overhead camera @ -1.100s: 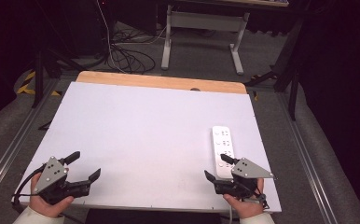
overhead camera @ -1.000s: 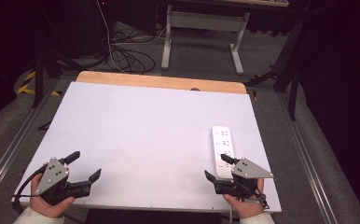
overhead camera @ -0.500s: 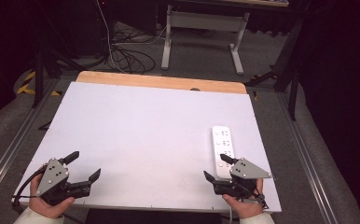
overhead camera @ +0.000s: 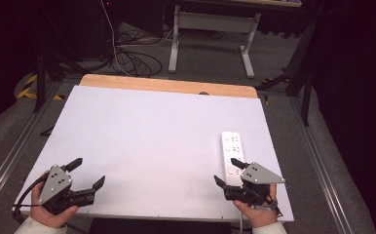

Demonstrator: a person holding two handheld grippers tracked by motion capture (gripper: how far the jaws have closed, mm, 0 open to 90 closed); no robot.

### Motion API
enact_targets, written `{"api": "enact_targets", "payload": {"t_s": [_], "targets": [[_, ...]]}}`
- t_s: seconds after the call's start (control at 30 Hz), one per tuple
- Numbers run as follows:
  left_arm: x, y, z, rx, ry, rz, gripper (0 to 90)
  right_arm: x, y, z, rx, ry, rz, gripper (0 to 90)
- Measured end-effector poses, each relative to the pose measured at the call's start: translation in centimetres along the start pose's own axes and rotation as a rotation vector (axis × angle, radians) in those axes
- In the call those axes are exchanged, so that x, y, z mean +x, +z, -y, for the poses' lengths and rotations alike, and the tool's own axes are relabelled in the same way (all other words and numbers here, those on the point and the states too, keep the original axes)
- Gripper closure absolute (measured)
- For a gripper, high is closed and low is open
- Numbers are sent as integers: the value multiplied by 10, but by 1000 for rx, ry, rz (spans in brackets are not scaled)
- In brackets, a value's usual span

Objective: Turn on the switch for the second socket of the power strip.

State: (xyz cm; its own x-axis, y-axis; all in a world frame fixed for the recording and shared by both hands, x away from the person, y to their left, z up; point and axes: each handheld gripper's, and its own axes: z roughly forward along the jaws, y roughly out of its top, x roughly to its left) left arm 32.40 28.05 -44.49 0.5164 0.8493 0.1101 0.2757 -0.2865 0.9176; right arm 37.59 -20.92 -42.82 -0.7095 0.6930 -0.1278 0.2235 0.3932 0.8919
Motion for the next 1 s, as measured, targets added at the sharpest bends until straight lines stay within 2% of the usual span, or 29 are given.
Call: {"api": "enact_targets", "payload": {"t_s": [0.03,0.33,0.57,1.0], "targets": [[0,0,0,0,0,-1,128,-2,0,-2,4,3,-16,298],[0,0,0,3,4,-5,128,-12,0,-17,19,10,-2,324],[1,0,0,1,2,-6,128,-20,7,-25,53,29,2,358],[1,0,0,3,2,-9,128,-36,16,-34,54,50,6,396]]}}
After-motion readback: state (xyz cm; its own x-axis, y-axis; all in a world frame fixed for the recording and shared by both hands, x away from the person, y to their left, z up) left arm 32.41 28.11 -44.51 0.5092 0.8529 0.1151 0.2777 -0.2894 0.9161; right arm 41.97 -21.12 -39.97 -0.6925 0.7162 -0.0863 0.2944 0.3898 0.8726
